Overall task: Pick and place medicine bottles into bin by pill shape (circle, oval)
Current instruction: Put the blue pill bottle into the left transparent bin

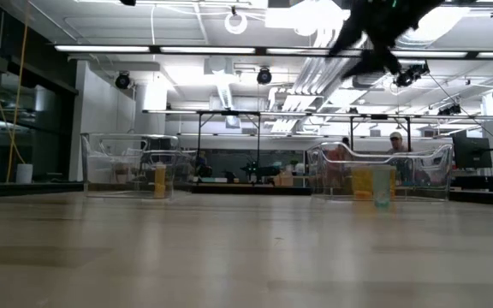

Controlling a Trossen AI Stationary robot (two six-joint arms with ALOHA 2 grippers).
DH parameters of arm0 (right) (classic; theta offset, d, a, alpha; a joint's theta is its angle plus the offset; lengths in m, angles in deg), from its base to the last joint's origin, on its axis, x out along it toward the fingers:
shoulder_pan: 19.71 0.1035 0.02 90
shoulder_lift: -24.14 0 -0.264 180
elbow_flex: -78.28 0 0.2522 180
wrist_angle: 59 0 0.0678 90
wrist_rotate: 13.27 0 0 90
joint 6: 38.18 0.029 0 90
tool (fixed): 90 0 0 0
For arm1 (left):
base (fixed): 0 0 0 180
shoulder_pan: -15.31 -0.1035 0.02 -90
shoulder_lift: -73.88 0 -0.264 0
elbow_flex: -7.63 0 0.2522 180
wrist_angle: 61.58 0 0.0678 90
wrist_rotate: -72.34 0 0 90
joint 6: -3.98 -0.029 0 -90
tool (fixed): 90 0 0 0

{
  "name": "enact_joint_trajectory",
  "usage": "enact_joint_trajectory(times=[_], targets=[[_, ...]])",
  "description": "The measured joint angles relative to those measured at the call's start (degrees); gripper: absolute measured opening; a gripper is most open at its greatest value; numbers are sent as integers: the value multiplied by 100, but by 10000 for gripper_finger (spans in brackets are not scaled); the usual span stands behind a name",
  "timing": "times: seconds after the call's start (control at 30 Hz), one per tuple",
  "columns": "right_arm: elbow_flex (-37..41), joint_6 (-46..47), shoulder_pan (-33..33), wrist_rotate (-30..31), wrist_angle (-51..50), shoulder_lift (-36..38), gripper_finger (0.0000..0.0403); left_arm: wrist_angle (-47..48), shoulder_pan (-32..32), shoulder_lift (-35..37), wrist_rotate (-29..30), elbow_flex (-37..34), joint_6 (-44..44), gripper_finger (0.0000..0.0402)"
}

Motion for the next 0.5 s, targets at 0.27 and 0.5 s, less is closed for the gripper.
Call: enact_joint_trajectory(times=[0.27, 0.5], targets=[[0, -927, 1630, -40, 1589, 224, 282, -7, 2, 17, -190, 0, 2, 253], [0, -1405, 2022, -21, 2106, 224, 282, -4, 2, 15, -193, 0, -7, 253]])
